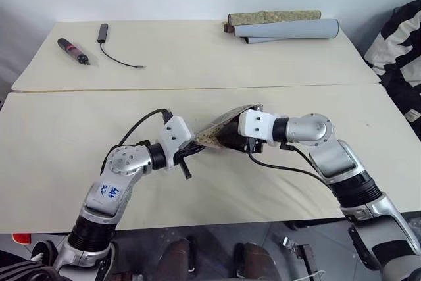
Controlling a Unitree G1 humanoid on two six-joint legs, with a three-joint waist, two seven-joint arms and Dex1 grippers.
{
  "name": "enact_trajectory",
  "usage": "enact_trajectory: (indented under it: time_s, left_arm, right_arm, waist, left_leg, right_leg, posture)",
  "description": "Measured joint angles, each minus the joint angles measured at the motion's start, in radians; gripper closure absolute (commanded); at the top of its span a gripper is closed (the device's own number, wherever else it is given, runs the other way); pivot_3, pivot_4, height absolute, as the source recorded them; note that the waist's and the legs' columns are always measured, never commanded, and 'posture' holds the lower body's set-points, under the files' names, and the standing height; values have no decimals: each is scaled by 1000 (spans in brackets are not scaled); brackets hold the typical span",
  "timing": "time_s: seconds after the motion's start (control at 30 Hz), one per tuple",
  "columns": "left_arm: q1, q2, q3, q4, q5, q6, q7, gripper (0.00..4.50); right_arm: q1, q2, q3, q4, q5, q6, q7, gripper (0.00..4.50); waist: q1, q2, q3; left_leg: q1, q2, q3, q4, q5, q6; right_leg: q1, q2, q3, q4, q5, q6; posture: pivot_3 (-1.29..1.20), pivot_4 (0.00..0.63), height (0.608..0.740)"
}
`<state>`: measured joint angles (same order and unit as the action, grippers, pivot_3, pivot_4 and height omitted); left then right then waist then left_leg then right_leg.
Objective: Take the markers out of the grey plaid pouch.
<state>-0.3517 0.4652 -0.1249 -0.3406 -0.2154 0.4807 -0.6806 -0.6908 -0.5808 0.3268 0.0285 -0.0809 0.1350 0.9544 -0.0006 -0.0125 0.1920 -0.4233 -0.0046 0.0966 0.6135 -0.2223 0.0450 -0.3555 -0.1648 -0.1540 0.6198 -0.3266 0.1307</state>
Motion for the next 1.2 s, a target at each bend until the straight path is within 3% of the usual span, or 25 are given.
enact_trajectory:
  time_s: [0.07,0.23,0.67,0.97,1.1,1.2]
  left_arm:
    - [0,0,5,0,-17,5,-2,4500]
    - [0,-33,74,-1,-116,95,7,4500]
    - [-6,-140,160,-5,-457,412,31,4500]
    - [-44,-147,156,-4,-515,514,90,4500]
    - [-40,-137,150,-4,-515,513,102,4500]
    - [-35,-135,143,-4,-506,505,111,4500]
  right_arm:
    - [-4,0,-2,-12,11,24,18,51]
    - [-34,-43,-25,-79,92,122,126,1610]
    - [-185,-142,-3,-160,162,254,367,1610]
    - [-182,-215,73,-159,108,235,460,1610]
    - [-179,-215,101,-157,80,228,464,2483]
    - [-179,-215,105,-140,48,194,457,2483]
  waist:
    - [-1,0,0]
    - [0,0,0]
    - [1,0,0]
    - [2,0,0]
    - [0,0,0]
    - [1,0,0]
  left_leg:
    - [0,0,0,0,0,0]
    - [0,0,0,0,0,0]
    - [0,0,-1,1,0,0]
    - [0,0,-1,2,0,0]
    - [0,0,-1,2,0,0]
    - [0,0,-1,2,0,0]
  right_leg:
    - [0,0,0,0,0,0]
    - [0,0,0,0,0,0]
    - [1,0,-1,0,0,0]
    - [2,0,-1,-1,0,0]
    - [2,0,-1,-1,0,0]
    - [2,0,-1,-1,0,0]
  posture:
    - [0,150,740]
    - [0,150,740]
    - [0,150,740]
    - [0,150,740]
    - [0,150,740]
    - [0,150,740]
